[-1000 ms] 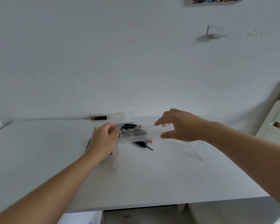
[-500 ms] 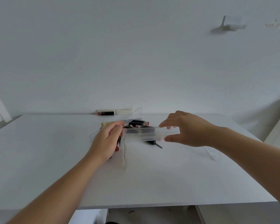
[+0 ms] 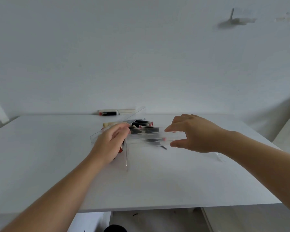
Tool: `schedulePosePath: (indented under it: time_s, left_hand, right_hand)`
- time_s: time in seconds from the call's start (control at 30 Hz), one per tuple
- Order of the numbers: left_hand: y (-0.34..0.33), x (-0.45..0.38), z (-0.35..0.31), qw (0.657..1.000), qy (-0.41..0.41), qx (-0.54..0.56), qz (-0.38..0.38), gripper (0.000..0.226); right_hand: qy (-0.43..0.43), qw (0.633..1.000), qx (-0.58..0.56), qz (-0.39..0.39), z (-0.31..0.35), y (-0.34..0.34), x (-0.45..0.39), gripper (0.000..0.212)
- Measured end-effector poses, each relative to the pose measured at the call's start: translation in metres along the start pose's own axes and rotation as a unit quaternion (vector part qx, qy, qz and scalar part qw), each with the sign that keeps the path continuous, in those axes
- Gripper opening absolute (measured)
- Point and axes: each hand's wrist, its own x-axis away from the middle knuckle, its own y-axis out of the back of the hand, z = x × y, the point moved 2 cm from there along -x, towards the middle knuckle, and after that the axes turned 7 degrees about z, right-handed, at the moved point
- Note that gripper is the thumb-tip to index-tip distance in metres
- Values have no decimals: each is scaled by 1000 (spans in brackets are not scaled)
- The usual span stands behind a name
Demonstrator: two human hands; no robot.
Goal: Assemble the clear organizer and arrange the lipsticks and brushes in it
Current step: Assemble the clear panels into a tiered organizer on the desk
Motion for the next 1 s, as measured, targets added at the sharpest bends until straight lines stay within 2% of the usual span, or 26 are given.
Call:
schedulePosePath:
  time_s: [0.17, 0.3, 0.53, 0.7, 1.0]
  left_hand:
    - [0, -1, 3, 1000, -11, -24, -7, 28]
    - [1, -1, 4, 999, -27, -35, -13, 19]
    - [0, -4, 7, 998, -34, -53, -27, 33]
    - [0, -3, 4, 996, -31, -69, -49, 32]
    - [0, -4, 4, 992, -32, -104, -70, 28]
  right_hand:
    - [-2, 1000, 5, 3, 2, -6, 2, 46]
    - [-7, 1000, 11, -29, 3, -13, 4, 45]
    - [37, 993, 25, -113, 16, -33, 11, 25]
    - [47, 981, 5, -187, 20, -46, 13, 22]
    - [13, 972, -17, -234, 28, -60, 13, 20]
